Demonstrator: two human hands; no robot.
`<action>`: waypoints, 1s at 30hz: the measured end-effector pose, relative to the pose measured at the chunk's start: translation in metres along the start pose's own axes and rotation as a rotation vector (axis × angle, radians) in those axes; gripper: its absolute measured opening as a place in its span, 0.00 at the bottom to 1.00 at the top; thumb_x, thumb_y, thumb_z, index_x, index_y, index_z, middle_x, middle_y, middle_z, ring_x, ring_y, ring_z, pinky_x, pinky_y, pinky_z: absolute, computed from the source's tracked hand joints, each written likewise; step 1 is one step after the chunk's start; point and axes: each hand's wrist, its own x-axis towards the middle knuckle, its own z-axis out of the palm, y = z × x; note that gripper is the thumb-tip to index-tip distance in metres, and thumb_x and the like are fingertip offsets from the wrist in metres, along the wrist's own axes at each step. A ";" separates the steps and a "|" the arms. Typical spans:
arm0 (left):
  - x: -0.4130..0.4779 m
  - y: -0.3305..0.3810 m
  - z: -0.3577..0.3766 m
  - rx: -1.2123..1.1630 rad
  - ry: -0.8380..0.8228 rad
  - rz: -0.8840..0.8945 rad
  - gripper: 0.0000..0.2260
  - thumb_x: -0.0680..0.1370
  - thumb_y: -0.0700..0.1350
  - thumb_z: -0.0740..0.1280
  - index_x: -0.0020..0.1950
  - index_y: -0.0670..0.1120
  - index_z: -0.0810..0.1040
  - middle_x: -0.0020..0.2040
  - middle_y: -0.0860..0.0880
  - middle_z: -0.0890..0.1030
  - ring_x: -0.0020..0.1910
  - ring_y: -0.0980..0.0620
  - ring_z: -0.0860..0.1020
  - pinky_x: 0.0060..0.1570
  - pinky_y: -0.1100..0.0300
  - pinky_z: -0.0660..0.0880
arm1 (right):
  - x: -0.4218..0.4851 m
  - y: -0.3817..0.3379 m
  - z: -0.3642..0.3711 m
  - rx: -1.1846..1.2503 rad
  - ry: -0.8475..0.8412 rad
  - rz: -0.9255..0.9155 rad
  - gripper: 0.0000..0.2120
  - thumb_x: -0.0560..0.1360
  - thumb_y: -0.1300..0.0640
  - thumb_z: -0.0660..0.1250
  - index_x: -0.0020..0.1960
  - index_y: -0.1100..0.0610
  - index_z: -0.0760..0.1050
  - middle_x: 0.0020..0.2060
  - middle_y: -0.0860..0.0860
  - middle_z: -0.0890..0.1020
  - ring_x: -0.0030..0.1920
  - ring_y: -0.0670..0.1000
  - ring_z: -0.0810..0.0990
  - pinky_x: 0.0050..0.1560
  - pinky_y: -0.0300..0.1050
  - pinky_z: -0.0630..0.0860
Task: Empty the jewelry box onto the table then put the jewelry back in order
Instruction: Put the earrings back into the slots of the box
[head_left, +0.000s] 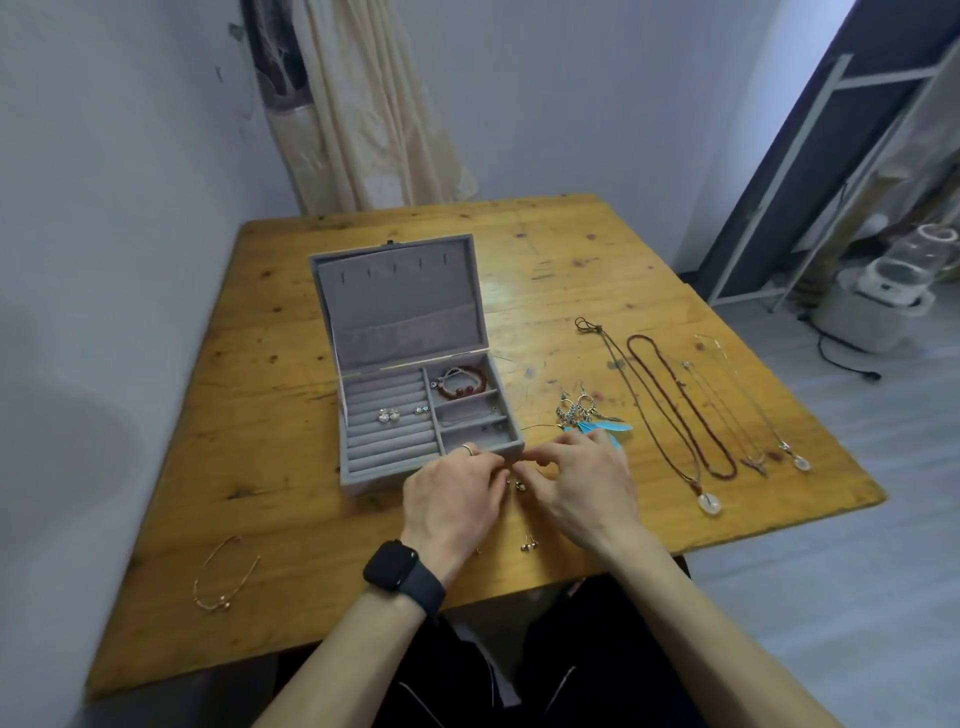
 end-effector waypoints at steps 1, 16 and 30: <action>0.000 0.001 0.001 0.008 -0.005 -0.002 0.15 0.83 0.58 0.58 0.64 0.58 0.79 0.56 0.56 0.80 0.53 0.52 0.80 0.47 0.56 0.79 | 0.000 -0.001 0.001 -0.016 -0.012 0.009 0.17 0.77 0.35 0.62 0.58 0.41 0.82 0.53 0.43 0.80 0.57 0.50 0.71 0.57 0.49 0.70; 0.009 -0.046 -0.041 -0.544 0.076 -0.144 0.06 0.75 0.56 0.72 0.46 0.56 0.86 0.41 0.61 0.84 0.44 0.67 0.80 0.42 0.74 0.74 | 0.007 -0.010 -0.015 0.370 0.139 -0.162 0.01 0.75 0.51 0.73 0.47 0.46 0.82 0.39 0.37 0.82 0.44 0.41 0.78 0.43 0.39 0.75; 0.051 -0.116 -0.062 -0.591 0.166 -0.280 0.07 0.77 0.53 0.72 0.50 0.52 0.86 0.44 0.58 0.85 0.44 0.64 0.81 0.42 0.72 0.77 | 0.090 -0.084 0.010 0.388 0.058 -0.291 0.05 0.78 0.53 0.71 0.50 0.51 0.85 0.40 0.44 0.85 0.41 0.43 0.82 0.47 0.44 0.80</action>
